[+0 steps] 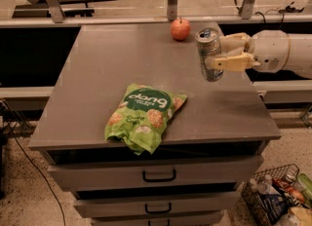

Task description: Place redbull can upright

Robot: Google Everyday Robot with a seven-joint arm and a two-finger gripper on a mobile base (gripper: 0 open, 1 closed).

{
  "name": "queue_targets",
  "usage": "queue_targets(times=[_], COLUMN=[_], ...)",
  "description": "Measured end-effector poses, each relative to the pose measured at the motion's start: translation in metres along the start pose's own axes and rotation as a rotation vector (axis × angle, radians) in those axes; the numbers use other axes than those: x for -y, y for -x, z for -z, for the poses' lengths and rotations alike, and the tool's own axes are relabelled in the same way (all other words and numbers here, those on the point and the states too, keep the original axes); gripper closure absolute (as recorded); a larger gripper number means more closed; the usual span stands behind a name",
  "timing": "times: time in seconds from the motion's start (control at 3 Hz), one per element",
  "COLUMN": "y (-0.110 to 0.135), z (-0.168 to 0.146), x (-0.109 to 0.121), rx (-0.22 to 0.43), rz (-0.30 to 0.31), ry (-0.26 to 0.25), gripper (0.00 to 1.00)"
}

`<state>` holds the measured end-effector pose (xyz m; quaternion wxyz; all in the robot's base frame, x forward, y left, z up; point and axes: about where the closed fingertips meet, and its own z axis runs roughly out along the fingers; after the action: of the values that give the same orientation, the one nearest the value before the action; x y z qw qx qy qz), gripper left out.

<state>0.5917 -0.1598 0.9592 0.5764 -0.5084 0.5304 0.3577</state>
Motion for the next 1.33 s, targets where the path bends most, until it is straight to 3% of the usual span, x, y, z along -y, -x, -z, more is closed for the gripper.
queue_targets(times=[0.33,1.33], y=[-0.013,-0.049], z=[0.011,0.028], x=[0.007,0.022], rx=[0.05,0.145], rz=[-0.04,-0.09], ry=[-0.027,-0.044], gripper=[1.0,1.0])
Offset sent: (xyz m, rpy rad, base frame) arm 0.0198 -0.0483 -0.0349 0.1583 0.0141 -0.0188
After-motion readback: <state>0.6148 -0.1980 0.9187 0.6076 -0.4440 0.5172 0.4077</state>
